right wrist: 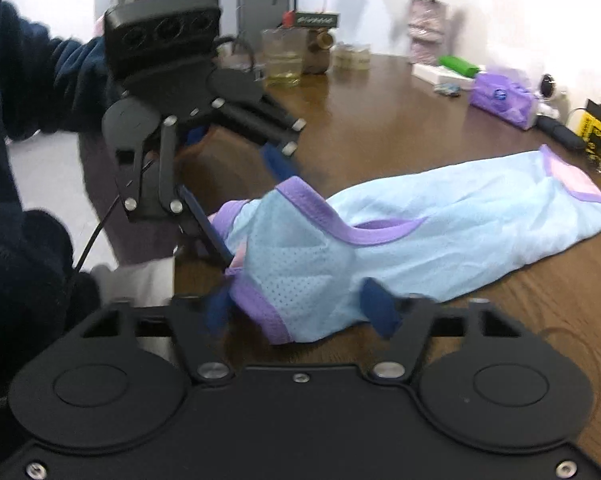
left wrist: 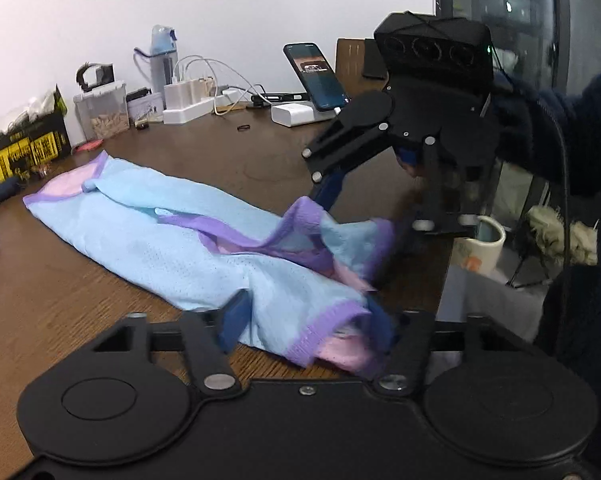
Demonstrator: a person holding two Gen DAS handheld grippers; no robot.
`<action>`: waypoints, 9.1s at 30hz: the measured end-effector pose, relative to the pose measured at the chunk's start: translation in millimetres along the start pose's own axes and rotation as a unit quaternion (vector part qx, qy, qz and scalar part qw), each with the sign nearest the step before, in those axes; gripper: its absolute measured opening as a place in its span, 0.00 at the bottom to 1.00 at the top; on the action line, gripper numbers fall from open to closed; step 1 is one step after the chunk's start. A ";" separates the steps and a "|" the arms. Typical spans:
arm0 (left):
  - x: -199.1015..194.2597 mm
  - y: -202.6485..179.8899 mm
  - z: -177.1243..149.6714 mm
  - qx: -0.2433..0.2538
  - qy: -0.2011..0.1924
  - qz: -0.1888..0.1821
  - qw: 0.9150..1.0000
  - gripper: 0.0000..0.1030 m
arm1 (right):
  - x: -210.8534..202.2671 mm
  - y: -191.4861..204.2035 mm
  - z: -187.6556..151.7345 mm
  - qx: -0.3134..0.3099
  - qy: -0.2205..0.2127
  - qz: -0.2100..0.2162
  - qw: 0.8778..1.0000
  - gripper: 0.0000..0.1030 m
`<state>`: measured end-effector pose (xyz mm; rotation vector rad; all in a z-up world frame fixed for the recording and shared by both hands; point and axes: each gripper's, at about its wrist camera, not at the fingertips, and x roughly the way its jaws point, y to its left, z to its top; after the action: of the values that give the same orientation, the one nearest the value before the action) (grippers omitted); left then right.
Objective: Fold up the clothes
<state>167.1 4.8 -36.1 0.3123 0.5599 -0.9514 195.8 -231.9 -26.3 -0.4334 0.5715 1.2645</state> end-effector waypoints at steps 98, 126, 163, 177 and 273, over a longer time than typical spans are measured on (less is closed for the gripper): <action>88.4 17.3 48.4 0.271 -0.016 0.248 0.930 0.69 | -9.2 -106.1 58.4 -0.031 -0.028 -0.116 0.992 0.14; 66.5 90.0 96.8 -0.012 0.022 0.168 0.986 0.10 | 39.5 -51.5 37.6 -0.159 0.044 -0.232 0.959 0.35; 45.1 129.3 72.7 -0.178 0.065 0.017 0.982 0.51 | -23.0 -135.3 28.7 0.187 0.015 0.066 0.980 0.15; 55.6 121.0 65.0 -0.266 0.054 0.162 0.949 0.71 | -50.7 -120.6 26.9 0.263 -0.043 -0.092 0.959 0.72; 52.5 44.6 37.3 -0.094 -0.011 0.203 0.975 0.02 | -70.1 -120.6 22.9 0.098 -0.101 -0.043 0.989 0.82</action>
<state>239.8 -24.4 -35.6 0.2334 0.5358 -0.5019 302.5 -302.0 34.4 -0.1621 0.4938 1.1415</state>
